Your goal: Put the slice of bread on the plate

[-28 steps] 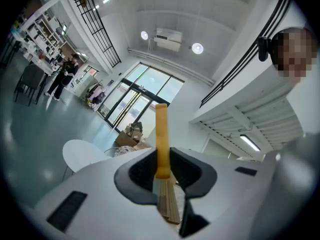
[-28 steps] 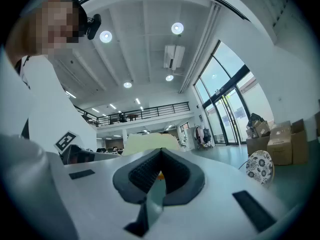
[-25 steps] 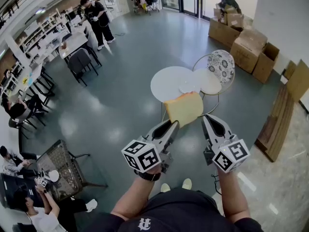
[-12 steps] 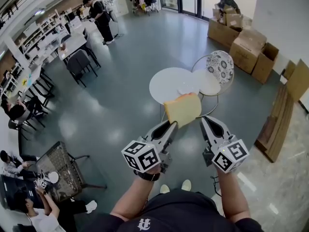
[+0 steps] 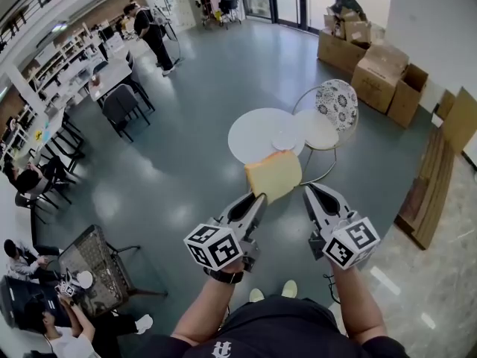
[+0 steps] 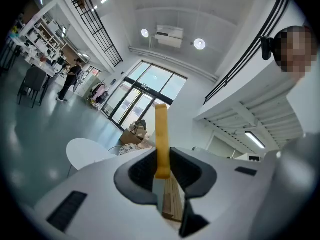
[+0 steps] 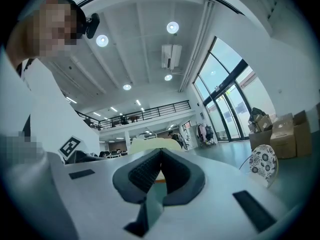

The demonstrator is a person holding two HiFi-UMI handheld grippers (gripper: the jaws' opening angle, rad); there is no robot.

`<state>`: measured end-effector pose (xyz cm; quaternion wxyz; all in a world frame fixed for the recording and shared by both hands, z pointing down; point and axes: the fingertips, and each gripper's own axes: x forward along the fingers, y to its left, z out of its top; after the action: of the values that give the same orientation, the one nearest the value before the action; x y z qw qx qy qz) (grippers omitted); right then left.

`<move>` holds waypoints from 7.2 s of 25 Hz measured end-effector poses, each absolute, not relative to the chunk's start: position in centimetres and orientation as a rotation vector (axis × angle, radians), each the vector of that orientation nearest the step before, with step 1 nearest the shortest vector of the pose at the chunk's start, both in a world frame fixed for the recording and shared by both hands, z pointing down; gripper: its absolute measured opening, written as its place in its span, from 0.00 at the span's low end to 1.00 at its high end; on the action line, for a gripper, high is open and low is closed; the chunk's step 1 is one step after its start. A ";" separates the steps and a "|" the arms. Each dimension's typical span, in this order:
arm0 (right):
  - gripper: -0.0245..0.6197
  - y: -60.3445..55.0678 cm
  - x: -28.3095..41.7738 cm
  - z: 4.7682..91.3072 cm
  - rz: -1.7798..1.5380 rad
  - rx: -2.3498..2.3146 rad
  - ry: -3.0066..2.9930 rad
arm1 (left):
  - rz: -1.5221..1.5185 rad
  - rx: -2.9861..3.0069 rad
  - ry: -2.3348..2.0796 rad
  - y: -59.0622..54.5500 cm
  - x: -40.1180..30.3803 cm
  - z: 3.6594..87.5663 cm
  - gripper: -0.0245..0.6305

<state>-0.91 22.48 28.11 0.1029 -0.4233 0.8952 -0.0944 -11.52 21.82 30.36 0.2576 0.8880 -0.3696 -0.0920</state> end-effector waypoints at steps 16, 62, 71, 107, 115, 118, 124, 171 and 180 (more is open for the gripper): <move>0.05 22.2 3.7 28.2 -0.273 -1.210 2.638 | -0.261 2.388 -1.069 21.7 -8.0 30.9 0.17; 0.05 -2.4 3.0 31.4 -0.322 -1.477 2.514 | -0.176 2.380 -0.844 -6.3 -8.7 36.0 0.17; 0.05 -8.7 4.0 33.2 -0.368 -1.424 2.529 | -0.120 2.334 -0.866 -11.7 -7.3 39.3 0.17; 0.05 -31.2 9.0 47.3 -0.661 -1.307 2.672 | 0.100 1.978 -0.906 -29.9 -0.4 62.5 0.17; 0.05 -32.3 9.2 52.3 -0.656 -1.344 2.648 | 0.128 1.968 -0.890 -30.9 -0.5 68.1 0.17; 0.05 -32.8 9.1 53.9 -0.656 -1.345 2.644 | 0.134 1.950 -0.884 -31.3 -0.6 70.3 0.17; 0.05 -34.0 8.9 56.6 -0.652 -1.332 2.643 | 0.158 1.904 -0.879 -31.8 -0.8 74.4 0.17; 0.05 -34.9 10.0 58.3 -0.717 -1.292 2.615 | 1.052 1.961 -0.829 -29.5 -0.8 86.2 0.70; 0.05 -35.0 8.5 58.1 -0.750 -1.267 2.653 | 0.933 2.020 -0.948 -30.5 -2.2 80.9 0.70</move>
<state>8.52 -35.02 58.14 0.0538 -0.4170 0.8731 -0.2468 -2.22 -30.49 80.88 0.3535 0.7813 -0.3666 0.3609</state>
